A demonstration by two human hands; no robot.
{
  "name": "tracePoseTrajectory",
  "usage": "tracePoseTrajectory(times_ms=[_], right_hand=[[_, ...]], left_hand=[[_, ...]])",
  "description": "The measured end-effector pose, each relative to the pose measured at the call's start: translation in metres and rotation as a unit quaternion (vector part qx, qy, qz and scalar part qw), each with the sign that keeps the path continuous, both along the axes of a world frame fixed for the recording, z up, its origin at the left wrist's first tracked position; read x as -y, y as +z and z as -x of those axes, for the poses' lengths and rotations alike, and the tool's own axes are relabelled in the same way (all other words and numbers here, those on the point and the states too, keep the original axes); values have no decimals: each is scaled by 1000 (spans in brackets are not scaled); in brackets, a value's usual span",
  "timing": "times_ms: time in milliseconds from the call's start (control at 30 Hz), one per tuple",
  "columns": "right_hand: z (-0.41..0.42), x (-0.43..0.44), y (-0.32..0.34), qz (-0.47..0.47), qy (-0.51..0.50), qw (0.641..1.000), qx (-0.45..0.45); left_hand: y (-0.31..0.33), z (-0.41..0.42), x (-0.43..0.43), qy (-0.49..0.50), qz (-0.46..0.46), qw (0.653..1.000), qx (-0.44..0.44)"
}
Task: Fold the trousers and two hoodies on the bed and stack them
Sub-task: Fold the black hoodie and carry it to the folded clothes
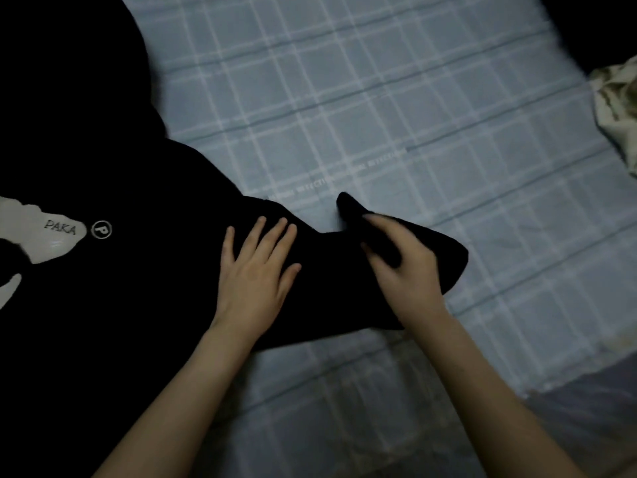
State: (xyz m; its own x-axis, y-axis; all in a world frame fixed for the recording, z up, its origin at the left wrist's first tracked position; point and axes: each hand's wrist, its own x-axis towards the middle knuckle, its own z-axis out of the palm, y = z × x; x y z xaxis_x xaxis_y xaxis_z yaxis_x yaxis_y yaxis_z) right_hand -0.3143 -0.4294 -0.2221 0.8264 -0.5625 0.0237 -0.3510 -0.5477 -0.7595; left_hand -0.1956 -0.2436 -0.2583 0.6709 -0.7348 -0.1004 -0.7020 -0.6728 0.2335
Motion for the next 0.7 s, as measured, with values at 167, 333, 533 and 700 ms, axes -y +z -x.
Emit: tracePoseTrajectory(times_ms=[167, 333, 533, 700], right_hand=[[45, 46, 40, -169, -264, 927, 207], [101, 70, 52, -201, -322, 905, 192], [145, 90, 49, -179, -355, 905, 153], [179, 112, 62, -71, -390, 905, 156]], left_hand=[[19, 26, 32, -50, 71, 995, -51], [30, 87, 98, -154, 132, 958, -201], [20, 132, 148, -211, 100, 955, -183], [10, 148, 162, -275, 65, 950, -134]])
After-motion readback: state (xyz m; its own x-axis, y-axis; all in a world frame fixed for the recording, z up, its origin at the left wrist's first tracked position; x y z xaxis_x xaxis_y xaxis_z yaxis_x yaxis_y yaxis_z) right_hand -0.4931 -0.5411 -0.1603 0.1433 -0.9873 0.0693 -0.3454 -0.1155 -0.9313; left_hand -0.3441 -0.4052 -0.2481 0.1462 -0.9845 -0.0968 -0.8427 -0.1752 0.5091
